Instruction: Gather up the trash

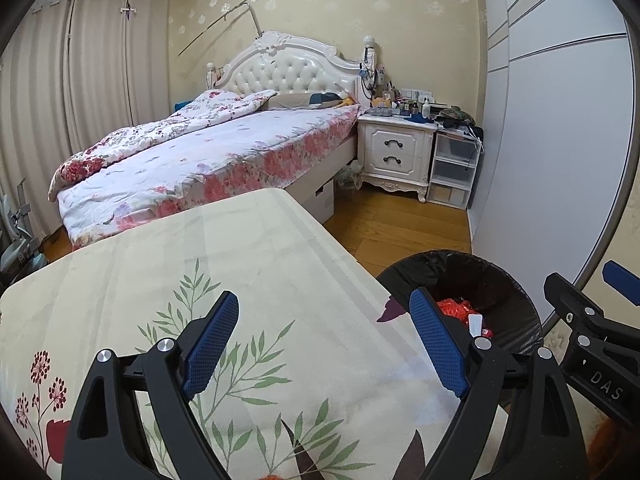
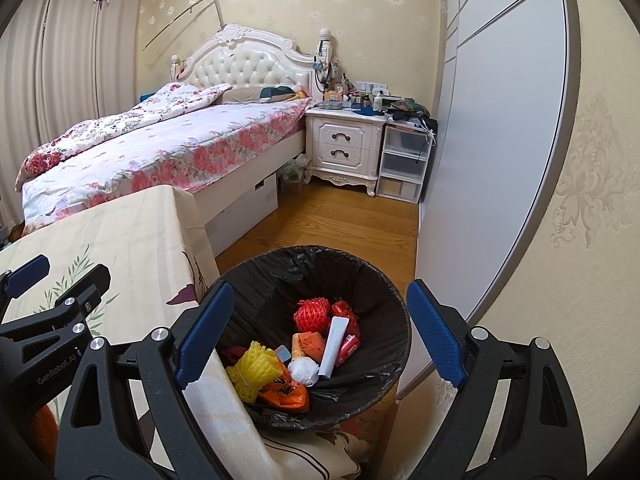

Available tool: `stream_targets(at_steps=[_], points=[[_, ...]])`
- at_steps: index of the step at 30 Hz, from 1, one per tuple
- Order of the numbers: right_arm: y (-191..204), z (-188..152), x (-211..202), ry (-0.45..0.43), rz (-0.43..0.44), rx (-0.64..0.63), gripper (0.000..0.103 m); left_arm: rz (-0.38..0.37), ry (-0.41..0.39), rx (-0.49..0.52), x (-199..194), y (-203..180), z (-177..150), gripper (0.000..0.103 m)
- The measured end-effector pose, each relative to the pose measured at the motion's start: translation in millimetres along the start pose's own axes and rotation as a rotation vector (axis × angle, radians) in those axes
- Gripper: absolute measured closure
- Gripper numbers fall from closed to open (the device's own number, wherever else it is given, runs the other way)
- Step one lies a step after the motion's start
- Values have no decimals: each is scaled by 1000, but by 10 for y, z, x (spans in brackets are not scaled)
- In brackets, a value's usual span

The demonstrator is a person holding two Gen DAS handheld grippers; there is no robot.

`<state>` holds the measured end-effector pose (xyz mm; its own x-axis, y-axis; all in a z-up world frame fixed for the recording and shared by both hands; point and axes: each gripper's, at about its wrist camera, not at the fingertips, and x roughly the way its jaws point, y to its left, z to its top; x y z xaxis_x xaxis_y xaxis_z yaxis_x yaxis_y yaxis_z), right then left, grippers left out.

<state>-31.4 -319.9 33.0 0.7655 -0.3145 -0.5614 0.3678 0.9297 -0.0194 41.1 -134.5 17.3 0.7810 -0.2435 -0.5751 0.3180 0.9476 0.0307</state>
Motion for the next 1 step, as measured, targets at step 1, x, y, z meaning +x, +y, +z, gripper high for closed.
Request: stream_targets(at_steps=[1], points=[[13,-1,2,0,3,-3,17,1,5,-1,2,17,-3,18]])
